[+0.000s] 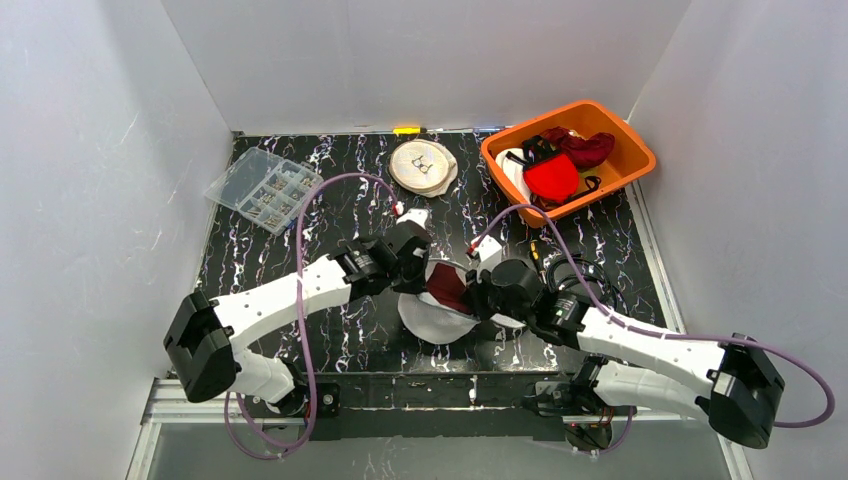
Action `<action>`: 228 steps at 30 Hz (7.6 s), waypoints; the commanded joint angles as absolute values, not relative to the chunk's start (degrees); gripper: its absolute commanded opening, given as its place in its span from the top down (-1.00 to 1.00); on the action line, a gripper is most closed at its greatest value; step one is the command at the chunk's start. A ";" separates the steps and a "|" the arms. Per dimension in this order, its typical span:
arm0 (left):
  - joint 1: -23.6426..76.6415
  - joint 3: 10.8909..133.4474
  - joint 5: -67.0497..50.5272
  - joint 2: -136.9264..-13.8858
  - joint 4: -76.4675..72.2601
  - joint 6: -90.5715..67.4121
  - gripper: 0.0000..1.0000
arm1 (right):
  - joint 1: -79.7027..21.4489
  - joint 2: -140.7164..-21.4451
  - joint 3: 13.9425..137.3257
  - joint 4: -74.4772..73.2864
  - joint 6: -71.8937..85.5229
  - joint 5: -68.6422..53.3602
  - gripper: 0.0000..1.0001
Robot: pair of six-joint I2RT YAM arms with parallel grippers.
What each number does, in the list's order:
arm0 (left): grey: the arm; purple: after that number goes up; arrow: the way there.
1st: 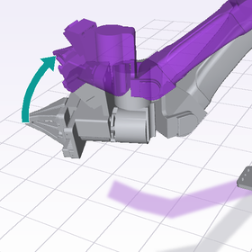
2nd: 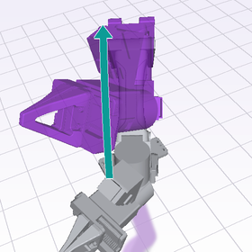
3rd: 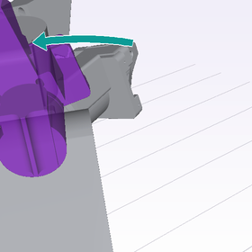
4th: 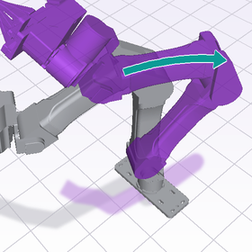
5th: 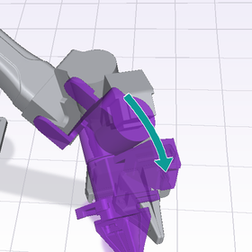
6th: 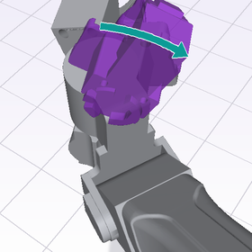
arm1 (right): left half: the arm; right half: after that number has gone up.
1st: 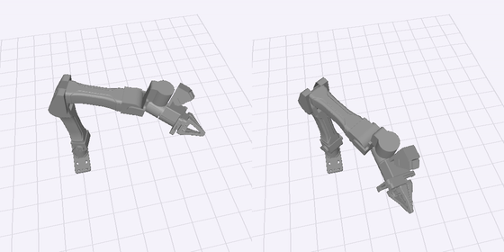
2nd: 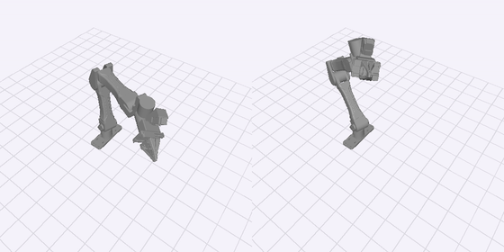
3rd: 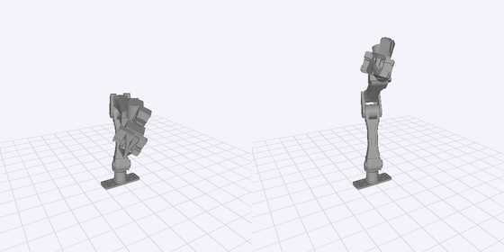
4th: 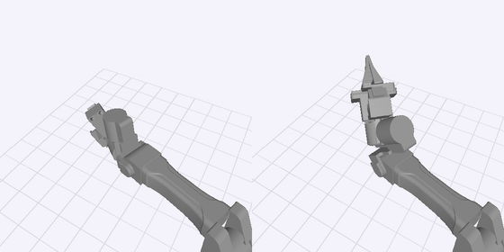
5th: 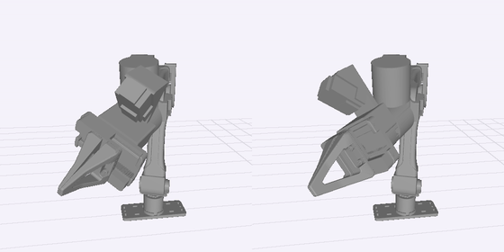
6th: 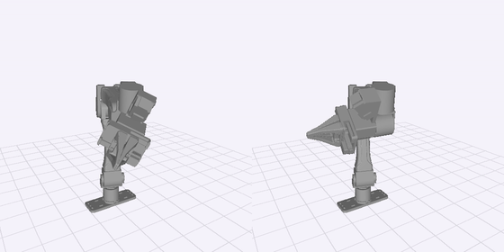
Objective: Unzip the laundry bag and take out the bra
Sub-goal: Pick up the bra from the laundry bag.
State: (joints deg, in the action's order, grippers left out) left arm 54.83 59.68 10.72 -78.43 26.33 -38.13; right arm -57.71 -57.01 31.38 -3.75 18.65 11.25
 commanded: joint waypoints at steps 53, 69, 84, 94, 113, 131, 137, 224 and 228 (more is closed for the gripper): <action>44.74 55.86 13.36 -63.02 27.33 -30.12 -0.46 | -59.07 -37.80 21.71 11.98 24.11 15.63 0.97; 44.57 62.19 -30.34 -66.91 18.76 3.59 -0.66 | -59.04 -36.23 20.96 12.57 20.40 8.65 0.97; 44.68 60.74 -39.73 -72.26 17.28 3.30 0.23 | -58.99 -35.57 21.26 12.47 20.43 9.05 0.97; 44.70 59.93 -36.38 -69.18 14.42 2.37 1.00 | -59.01 -34.01 28.33 2.74 20.64 12.97 -0.54; 44.65 56.45 -37.54 -55.55 4.41 8.44 1.00 | -59.00 -32.99 41.07 -5.50 11.76 1.54 -0.97; 44.66 53.64 -43.35 -52.14 -2.81 8.36 1.00 | -59.03 -44.63 43.97 1.43 5.36 -5.97 -0.65; 44.70 52.47 -42.75 -51.56 -2.90 7.42 1.00 | -59.00 -49.99 43.90 3.69 7.42 -8.95 0.23; 45.36 34.58 2.39 -55.34 2.18 -37.95 1.00 | -59.30 -47.44 63.51 -4.70 10.91 18.80 0.97; 45.39 34.28 3.32 -57.60 0.89 -37.97 1.00 | -59.24 -46.81 62.46 -1.46 13.53 16.70 0.97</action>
